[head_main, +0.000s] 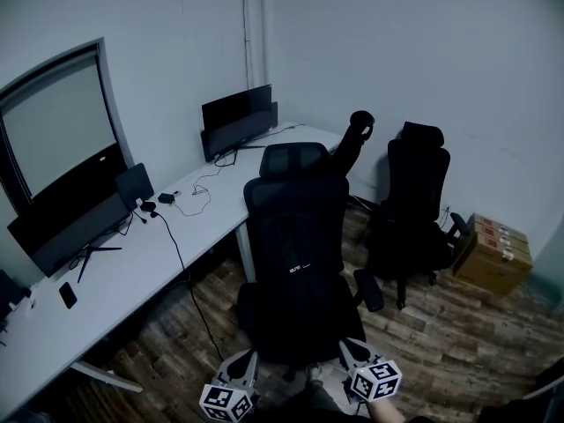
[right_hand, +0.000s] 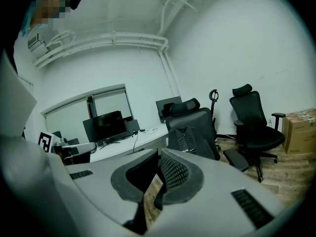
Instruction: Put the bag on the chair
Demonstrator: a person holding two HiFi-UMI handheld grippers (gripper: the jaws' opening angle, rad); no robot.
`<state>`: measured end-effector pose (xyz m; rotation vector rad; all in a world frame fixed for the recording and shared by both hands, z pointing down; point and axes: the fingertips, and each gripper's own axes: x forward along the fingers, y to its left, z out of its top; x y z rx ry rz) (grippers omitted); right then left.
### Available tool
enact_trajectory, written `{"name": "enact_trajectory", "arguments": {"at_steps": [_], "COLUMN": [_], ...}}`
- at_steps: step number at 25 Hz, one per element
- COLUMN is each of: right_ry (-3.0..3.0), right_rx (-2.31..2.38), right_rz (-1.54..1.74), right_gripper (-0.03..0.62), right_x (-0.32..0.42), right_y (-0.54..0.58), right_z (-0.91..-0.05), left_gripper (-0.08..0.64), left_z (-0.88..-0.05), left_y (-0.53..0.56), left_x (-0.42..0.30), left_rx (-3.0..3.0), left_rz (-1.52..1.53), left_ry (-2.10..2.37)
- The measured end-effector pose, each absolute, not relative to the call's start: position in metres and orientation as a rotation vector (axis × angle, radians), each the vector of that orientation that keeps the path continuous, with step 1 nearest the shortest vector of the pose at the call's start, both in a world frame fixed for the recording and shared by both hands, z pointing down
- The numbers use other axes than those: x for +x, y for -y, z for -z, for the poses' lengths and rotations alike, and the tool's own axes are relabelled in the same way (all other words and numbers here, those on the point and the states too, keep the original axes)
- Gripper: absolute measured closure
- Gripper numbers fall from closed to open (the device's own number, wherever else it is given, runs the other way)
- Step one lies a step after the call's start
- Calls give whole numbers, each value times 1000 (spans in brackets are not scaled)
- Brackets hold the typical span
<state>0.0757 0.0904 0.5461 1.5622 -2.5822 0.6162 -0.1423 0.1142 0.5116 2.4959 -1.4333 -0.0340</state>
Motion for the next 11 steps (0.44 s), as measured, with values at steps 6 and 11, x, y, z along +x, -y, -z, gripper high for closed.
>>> {"name": "enact_trajectory", "arguments": {"at_steps": [6, 11], "right_ry": [2585, 2581], "right_rx": [1562, 1553], "right_rz": [-623, -635], "right_gripper": [538, 538], "right_x": [77, 77], "right_y": [-93, -96], "right_z": [-548, -550], "left_gripper": [540, 540], "left_z": [-520, -512], "left_y": [-117, -120], "left_x": [-138, -138], "left_rx": [2503, 2485], "left_rz": [38, 41], "left_ry": [1420, 1439]}}
